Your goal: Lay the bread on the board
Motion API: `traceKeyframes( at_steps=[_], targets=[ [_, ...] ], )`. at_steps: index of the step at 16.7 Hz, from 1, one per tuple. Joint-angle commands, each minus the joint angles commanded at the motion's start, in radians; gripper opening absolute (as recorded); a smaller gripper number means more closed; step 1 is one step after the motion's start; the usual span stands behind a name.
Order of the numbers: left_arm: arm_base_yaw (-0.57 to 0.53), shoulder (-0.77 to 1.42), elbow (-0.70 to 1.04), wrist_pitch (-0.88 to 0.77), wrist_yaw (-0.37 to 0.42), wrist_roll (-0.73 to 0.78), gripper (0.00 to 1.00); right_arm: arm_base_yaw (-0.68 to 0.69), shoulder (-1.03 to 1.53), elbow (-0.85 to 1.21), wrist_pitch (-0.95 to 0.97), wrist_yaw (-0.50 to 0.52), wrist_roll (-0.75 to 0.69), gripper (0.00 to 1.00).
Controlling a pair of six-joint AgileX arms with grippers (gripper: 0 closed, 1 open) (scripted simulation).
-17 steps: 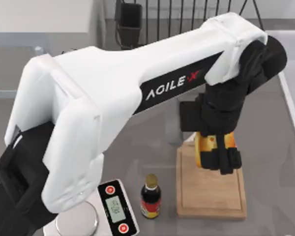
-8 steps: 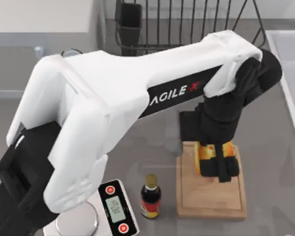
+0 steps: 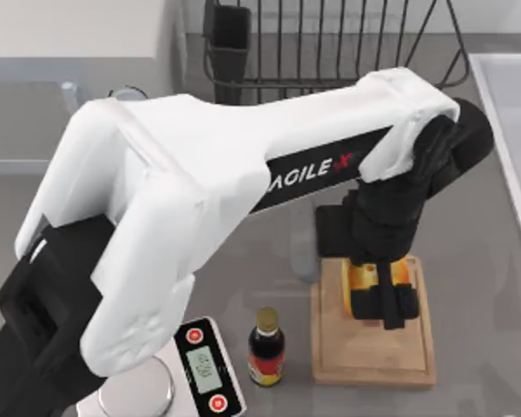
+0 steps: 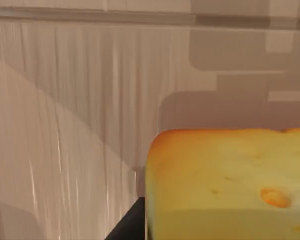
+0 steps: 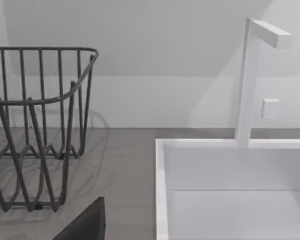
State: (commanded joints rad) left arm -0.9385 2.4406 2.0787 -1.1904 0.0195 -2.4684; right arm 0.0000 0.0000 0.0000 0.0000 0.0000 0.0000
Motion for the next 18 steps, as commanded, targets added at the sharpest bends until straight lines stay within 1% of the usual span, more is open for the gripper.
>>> traceKeyframes(
  at_steps=[12, 13, 18],
  targets=[
    [0.0, 0.0, 0.0, 0.0, 0.0, 0.0, 0.98, 0.0, 0.0, 0.0, 0.0, 0.0, 0.0, 1.0],
    [0.0, 0.0, 0.0, 0.0, 0.0, 0.0, 1.0, 0.0, 0.0, 0.0, 0.0, 0.0, 0.0, 1.0],
    [0.0, 0.0, 0.0, 0.0, 0.0, 0.0, 1.0, 0.0, 0.0, 0.0, 0.0, 0.0, 0.0, 1.0]
  ],
)
